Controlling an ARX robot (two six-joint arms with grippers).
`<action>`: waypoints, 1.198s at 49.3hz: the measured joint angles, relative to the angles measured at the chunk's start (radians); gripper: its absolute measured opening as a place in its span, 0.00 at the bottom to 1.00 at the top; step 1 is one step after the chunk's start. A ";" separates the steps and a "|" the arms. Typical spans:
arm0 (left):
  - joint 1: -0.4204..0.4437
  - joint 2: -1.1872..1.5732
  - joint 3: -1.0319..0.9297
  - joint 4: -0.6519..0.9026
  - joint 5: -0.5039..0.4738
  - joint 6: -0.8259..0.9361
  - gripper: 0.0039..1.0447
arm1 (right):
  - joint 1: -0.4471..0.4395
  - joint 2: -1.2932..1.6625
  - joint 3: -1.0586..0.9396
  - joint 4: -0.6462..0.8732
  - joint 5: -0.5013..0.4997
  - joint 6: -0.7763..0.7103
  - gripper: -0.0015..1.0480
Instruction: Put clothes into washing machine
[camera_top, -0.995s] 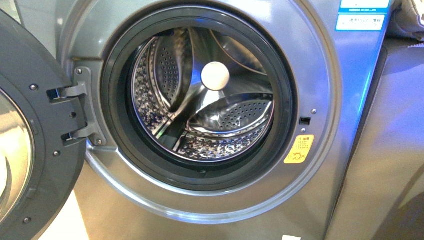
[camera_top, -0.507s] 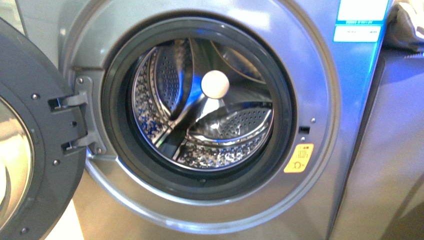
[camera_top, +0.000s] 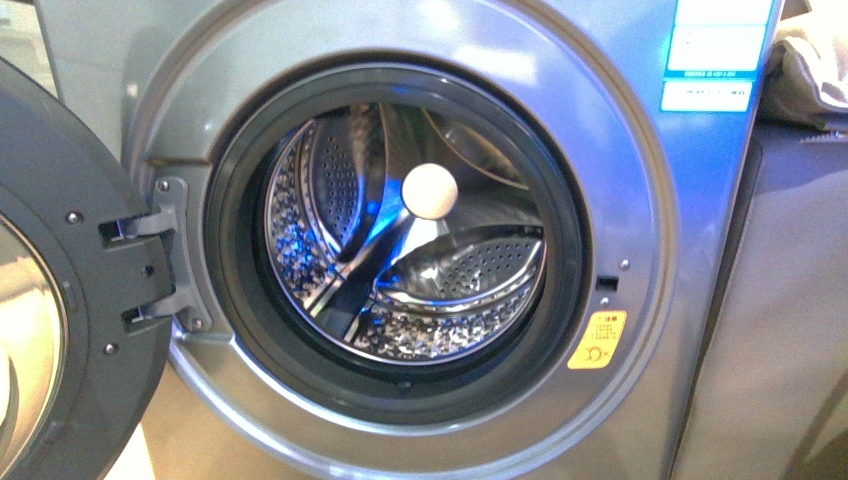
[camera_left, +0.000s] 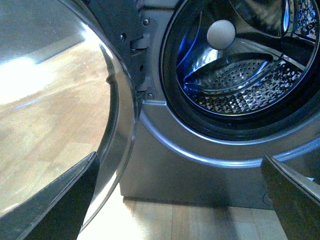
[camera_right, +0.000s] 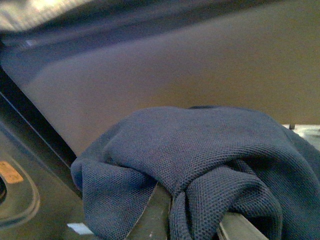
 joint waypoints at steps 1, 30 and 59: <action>0.000 0.000 0.000 0.000 0.000 0.000 0.94 | -0.001 -0.017 0.020 0.000 -0.007 0.011 0.06; 0.000 0.000 0.000 0.000 0.000 0.000 0.94 | 0.118 -0.092 0.638 -0.087 0.057 0.195 0.06; 0.000 0.000 0.000 0.000 0.000 0.000 0.94 | 1.128 0.015 1.253 -0.614 0.502 -0.119 0.06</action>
